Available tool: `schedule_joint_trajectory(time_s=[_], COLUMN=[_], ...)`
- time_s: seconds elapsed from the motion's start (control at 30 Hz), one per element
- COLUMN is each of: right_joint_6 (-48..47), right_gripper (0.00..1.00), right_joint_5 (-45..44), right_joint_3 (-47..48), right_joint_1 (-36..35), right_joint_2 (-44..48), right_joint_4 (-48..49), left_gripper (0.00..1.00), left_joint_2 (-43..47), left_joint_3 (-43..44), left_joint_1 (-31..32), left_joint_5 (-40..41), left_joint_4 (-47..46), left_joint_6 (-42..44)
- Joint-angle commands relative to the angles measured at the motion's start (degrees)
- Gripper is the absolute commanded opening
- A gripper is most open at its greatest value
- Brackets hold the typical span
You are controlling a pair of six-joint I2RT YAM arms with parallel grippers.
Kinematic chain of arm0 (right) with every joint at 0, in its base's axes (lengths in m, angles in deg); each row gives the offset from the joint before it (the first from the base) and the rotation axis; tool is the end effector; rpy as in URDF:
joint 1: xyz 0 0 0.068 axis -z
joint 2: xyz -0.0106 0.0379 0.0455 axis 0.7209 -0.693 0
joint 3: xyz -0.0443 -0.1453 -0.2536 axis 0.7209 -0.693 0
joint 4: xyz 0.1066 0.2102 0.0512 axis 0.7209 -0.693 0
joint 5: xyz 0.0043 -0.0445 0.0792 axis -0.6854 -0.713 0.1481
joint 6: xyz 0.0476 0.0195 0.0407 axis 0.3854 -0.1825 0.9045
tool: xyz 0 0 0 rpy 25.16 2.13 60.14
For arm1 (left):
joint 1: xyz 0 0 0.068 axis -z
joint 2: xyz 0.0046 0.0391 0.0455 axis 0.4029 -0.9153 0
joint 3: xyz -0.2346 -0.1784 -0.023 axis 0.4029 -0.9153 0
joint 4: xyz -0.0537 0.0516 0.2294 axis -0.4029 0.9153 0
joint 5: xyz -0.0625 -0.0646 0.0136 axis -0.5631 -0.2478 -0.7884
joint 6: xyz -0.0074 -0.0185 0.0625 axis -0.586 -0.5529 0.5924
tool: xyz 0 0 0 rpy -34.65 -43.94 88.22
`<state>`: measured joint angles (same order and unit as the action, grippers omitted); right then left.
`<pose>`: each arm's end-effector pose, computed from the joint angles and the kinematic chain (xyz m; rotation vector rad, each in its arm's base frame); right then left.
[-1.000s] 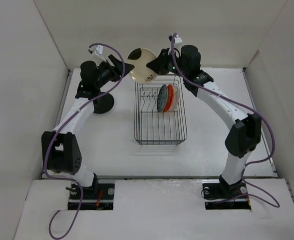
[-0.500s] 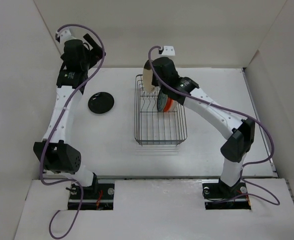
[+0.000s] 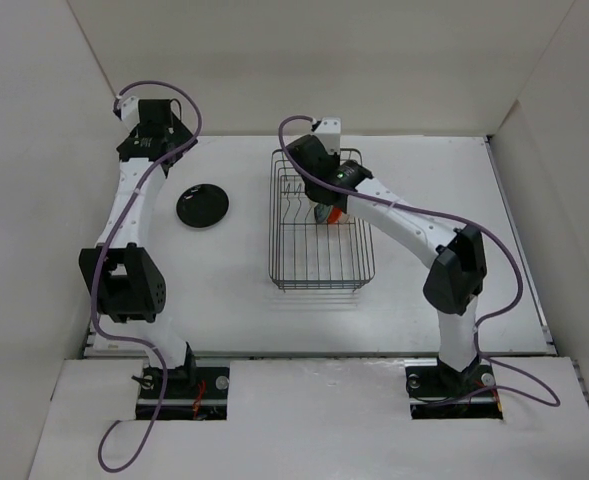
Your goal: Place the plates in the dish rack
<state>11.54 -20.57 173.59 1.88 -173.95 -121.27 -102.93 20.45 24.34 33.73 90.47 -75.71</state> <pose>0.3392 0.2801 0.3582 0.0737 2.0504 -0.1247 0.3911 0.0121 0.3929 -0.7627 1.9365 -0.0267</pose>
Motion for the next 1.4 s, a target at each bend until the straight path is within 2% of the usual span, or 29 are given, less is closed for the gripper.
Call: schedule_joint_trajectory(time_s=[0.0, 0.43, 0.53, 0.57, 0.63, 0.8, 0.83, 0.93, 1.0, 1.1, 1.23, 1.27, 1.33, 1.37], right_joint_6=[1.43, 2.48, 2.48, 2.48, 2.48, 1.25, 0.64, -0.07, -1.38, -2.70, -4.01, -4.80, -5.60, -6.21], right_gripper=[0.00, 0.00, 0.20, 0.35, 0.48, 0.60, 0.60, 0.61, 0.61, 0.61, 0.61, 0.62, 0.62, 0.62], right_joint_5=[0.03, 3.29, 4.34, 4.35, 5.05, 6.37, 6.37, 5.75, 5.75, 7.68, 10.05, 10.67, 11.98, 11.99], right_joint_3=[0.77, 1.29, 1.29, 1.90, 2.43, 3.84, 4.71, 5.78, 5.17, 3.07, -0.71, -1.42, -2.21, -2.74], right_joint_1=[-0.22, 1.44, 1.45, 1.45, 1.45, 1.45, 0.92, 0.39, -0.13, -0.74, -1.37, -1.89, -1.89, -2.42], right_joint_2=[-0.36, -6.08, -7.21, -7.22, -7.22, -5.29, -5.28, -2.48, 0.41, 4.19, 9.20, 10.09, 11.32, 11.85], right_joint_4=[1.06, 2.91, 3.43, 3.44, 3.44, 3.97, 3.97, 2.73, 3.43, 4.92, 8.08, 8.70, 9.23, 9.24], left_gripper=[1.00, 1.00, 1.00, 0.97, 0.93, 0.89, 0.84, 0.83, 0.73, 0.44, 0.45, 0.53, 0.59, 0.65], left_joint_2=[0.44, -4.66, -6.16, -6.68, -6.68, -6.68, -6.68, -6.16, -5.46, -3.53, -3.52, -3.52, -3.52, -3.52], left_joint_3=[-0.65, -1.80, -2.42, -3.11, -3.73, -4.96, -4.96, -6.80, -8.73, -13.74, -17.53, -18.05, -20.51, -21.39], left_joint_1=[-2.15, -3.22, -3.22, -3.22, -3.22, -3.22, -3.22, -3.83, -4.45, -5.76, -5.76, -5.76, -5.76, -5.76], left_joint_5=[-0.40, -1.45, -1.45, -1.45, -1.45, -3.47, -3.47, -6.01, -7.51, -9.80, -9.10, -10.06, -10.68, -11.20], left_joint_4=[-0.11, -0.64, -1.17, -1.17, -1.96, -3.37, -3.37, -3.37, -3.37, -3.98, -3.98, -4.59, -5.29, -5.30], left_joint_6=[-0.74, -0.74, -1.26, -1.26, -1.26, -0.74, -0.74, -0.74, -0.74, -3.01, -4.42, -4.95, -5.56, -5.57])
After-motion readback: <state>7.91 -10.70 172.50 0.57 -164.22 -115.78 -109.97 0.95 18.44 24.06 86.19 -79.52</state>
